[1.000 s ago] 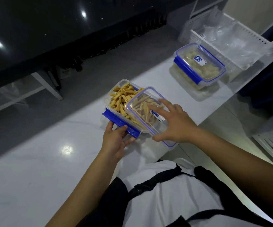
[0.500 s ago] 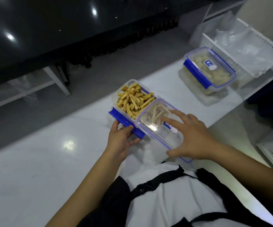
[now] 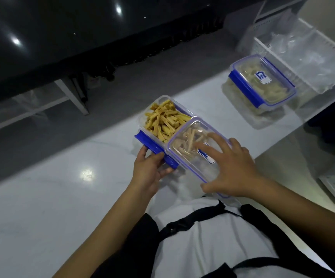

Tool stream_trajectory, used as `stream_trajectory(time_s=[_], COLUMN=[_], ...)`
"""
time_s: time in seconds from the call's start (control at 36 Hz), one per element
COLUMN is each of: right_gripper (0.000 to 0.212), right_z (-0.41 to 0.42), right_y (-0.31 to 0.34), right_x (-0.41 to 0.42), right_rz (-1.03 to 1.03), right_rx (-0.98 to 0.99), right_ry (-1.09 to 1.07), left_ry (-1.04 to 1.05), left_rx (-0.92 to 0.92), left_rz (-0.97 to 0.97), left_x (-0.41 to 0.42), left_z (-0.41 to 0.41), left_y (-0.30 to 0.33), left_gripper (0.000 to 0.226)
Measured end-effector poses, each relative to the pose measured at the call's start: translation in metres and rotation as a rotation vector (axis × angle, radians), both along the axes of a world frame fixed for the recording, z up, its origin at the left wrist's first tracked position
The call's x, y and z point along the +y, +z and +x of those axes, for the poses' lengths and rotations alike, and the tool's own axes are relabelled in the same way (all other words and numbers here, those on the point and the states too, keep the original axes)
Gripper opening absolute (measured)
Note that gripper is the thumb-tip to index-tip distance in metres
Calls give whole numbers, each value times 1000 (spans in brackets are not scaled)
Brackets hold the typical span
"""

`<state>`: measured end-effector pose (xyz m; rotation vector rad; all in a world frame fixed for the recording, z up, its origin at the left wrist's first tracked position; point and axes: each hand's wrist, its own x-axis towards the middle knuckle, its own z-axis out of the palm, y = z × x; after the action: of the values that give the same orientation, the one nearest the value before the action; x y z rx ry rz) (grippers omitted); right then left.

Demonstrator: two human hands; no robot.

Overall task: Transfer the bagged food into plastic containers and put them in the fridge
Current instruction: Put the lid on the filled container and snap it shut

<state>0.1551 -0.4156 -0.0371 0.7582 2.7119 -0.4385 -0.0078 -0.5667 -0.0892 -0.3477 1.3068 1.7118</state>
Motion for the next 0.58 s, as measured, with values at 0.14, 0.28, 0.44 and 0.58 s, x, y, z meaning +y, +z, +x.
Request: stream_trajectory(time_s=[0.14, 0.28, 0.44, 0.58], right_gripper=[112, 114, 107, 104], right_z=[-12, -65, -125, -114], right_y=[10, 14, -17, -33], right_x=[5, 11, 4, 7], right_rz=[-41, 4, 68, 87], right_rx=[52, 179, 63, 51], right_ry=[-34, -37, 50, 81], left_ry=[-16, -25, -39, -37], left_rx=[6, 23, 59, 67], left_rz=[27, 2, -1, -7], left_x=[-2, -1, -2, -5], left_z=[-1, 0, -1, -2], left_y=[1, 2, 2, 1], left_gripper=[50, 45, 48, 43])
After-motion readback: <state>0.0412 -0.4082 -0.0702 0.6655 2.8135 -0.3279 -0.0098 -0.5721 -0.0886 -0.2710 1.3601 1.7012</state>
